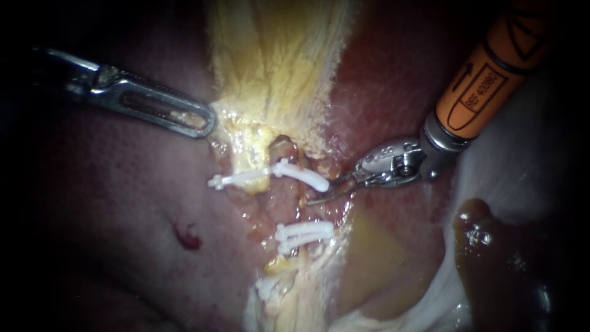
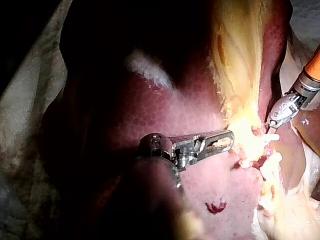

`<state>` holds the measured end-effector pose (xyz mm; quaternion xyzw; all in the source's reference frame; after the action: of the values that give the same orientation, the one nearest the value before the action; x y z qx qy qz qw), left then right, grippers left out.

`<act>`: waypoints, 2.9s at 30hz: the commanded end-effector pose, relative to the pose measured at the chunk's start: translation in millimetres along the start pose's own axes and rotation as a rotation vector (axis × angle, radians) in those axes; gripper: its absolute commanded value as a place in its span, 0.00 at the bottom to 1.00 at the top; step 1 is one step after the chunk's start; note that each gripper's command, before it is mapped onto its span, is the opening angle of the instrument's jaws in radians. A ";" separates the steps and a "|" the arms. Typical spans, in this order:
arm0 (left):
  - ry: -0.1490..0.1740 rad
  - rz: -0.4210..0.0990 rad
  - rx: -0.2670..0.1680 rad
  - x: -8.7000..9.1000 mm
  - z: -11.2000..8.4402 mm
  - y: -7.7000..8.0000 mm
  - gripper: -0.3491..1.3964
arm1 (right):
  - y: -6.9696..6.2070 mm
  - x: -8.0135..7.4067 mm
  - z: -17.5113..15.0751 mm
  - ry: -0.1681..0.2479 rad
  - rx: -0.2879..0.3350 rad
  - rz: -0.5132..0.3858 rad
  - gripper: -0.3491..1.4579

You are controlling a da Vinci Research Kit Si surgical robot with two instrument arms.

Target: Go to the cutting position right tube

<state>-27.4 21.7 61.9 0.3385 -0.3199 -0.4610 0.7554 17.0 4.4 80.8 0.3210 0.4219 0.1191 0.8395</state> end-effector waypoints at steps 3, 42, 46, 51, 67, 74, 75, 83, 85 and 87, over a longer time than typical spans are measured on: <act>0.000 0.000 0.001 0.0 0.0 0.0 0.00 | 0.0 0.0 0.0 0.000 0.000 0.000 0.32; 0.000 0.000 0.001 0.0 -0.1 0.0 0.00 | -4.4 1.6 -4.1 0.072 0.083 0.087 0.98; 0.000 0.000 0.001 0.0 -0.1 0.0 0.00 | -5.5 1.9 -4.0 0.063 0.110 0.119 0.98; 0.000 0.000 0.001 0.0 -0.1 0.0 0.00 | -6.6 2.2 -3.6 0.049 0.143 0.140 0.98; 0.000 0.000 0.000 0.0 -0.1 -0.1 0.00 | -7.3 2.8 -2.9 0.032 0.148 0.169 0.97; 0.000 0.000 0.000 0.1 -0.1 -0.1 0.00 | -7.3 3.0 -2.0 0.030 0.150 0.167 0.97; 0.000 0.000 0.000 0.0 -0.1 -0.1 0.00 | -7.3 3.0 -1.9 0.029 0.150 0.173 0.97; 0.000 0.000 0.000 0.1 -0.1 -0.2 0.00 | -7.2 3.0 -0.7 0.024 0.150 0.171 0.97; 0.000 0.000 0.000 0.1 -0.1 -0.2 0.00 | -7.1 3.0 -0.3 0.023 0.149 0.175 0.97; 0.000 0.000 0.000 0.1 -0.1 -0.2 0.00 | -7.1 2.9 -0.1 0.019 0.150 0.178 0.97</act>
<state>-27.4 21.6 61.7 0.3385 -0.3201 -0.4610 0.7552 18.3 0.4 74.5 0.4184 0.4072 0.1641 0.7951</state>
